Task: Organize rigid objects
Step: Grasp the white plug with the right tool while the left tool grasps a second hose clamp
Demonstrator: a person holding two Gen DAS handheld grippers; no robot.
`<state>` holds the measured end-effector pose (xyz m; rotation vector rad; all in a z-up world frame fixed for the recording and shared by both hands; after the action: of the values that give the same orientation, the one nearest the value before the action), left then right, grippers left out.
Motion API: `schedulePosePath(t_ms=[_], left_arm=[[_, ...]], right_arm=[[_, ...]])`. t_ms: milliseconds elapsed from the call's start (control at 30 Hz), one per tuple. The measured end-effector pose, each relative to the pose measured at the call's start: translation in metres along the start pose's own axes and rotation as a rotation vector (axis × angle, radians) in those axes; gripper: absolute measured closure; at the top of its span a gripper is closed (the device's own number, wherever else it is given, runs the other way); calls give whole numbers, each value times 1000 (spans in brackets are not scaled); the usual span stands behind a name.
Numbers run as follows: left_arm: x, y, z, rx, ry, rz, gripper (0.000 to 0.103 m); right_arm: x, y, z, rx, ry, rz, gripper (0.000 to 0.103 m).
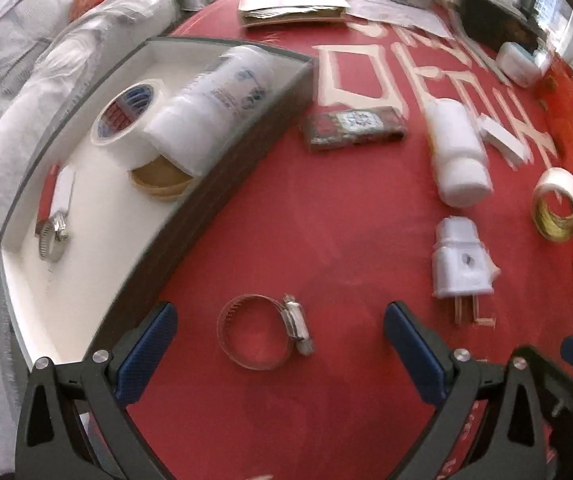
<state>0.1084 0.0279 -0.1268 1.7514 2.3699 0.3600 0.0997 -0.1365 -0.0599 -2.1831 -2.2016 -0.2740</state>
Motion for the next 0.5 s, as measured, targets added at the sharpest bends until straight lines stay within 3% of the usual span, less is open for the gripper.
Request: schedulePosePath(t_ms=[100, 200, 333, 433, 500], left_arm=[[7, 1, 8, 9, -62, -41, 0], [7, 1, 10, -18, -65, -28, 0], [7, 1, 12, -49, -74, -13, 0], [5, -6, 10, -66, -75, -14, 0], [5, -4, 8, -72, -75, -15, 0]], right_arm=[[16, 20, 9, -4, 2, 0, 0], [34, 40, 16, -12, 9, -17, 0], [65, 49, 37, 49, -42, -123, 1], [80, 49, 45, 55, -158, -216, 11], [89, 45, 44, 31, -203, -291, 37]])
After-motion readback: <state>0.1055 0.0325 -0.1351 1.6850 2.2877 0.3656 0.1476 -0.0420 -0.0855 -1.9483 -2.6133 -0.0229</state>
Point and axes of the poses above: each gripper's, at about its wrist camera, not at the fingertips, and z roughly the way its jaws point, x to its left, y to its top, the point moved 5 cm from there along z, roughly the way its jaws point, and after that the axes turned 4 degrees about -y, right-handed, at the moved point
